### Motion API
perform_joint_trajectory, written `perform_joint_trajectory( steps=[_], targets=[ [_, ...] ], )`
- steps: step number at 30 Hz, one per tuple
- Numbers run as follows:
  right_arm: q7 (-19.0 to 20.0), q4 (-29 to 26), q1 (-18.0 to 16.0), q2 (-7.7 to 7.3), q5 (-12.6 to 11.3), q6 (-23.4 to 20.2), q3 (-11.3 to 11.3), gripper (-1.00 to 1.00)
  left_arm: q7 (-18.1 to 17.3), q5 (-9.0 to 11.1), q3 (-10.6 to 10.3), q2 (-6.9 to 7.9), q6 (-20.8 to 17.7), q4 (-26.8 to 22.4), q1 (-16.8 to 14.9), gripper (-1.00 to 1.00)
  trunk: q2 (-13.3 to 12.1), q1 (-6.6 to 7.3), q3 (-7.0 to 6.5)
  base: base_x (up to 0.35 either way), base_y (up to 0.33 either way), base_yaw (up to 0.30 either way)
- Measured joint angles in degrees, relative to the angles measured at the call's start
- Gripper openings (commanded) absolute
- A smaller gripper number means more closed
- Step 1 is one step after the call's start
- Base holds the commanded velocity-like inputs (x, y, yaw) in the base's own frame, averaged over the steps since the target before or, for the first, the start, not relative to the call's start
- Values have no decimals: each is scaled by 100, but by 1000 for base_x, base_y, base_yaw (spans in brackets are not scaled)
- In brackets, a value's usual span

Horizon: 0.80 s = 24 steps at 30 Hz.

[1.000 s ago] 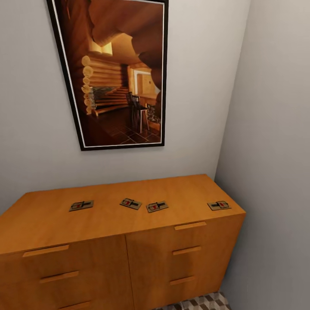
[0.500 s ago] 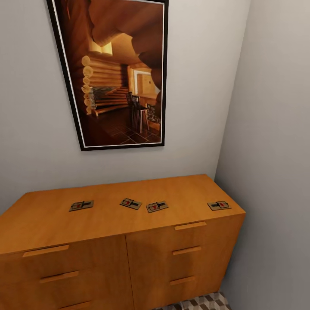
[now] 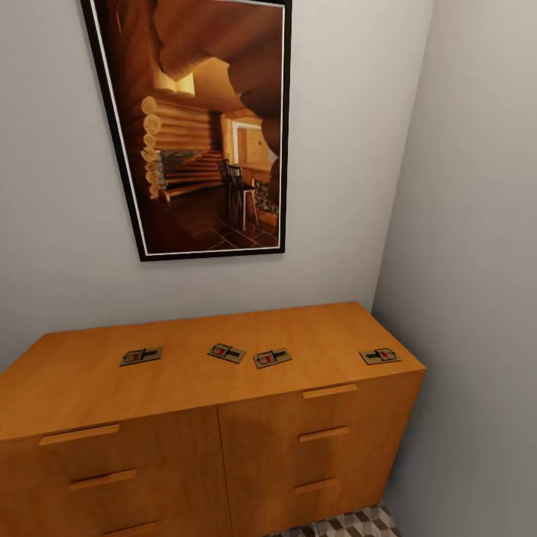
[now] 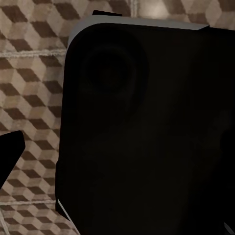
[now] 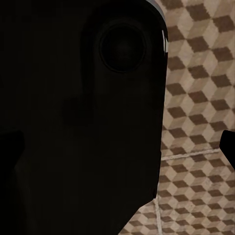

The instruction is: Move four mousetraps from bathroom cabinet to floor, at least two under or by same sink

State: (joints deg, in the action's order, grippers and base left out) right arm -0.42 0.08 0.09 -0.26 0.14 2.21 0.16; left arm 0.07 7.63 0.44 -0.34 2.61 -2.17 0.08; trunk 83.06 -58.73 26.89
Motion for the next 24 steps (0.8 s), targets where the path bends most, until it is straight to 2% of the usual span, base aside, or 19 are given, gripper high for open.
perform_joint_trajectory(
  steps=[24],
  targets=[
    [-2, 0, 0, -6, -6, 4, 0, 100, -1, 0, 0, 0, 1, 0, 0, 100, 0, 0, 0, 0, 0, 140]
  ],
)
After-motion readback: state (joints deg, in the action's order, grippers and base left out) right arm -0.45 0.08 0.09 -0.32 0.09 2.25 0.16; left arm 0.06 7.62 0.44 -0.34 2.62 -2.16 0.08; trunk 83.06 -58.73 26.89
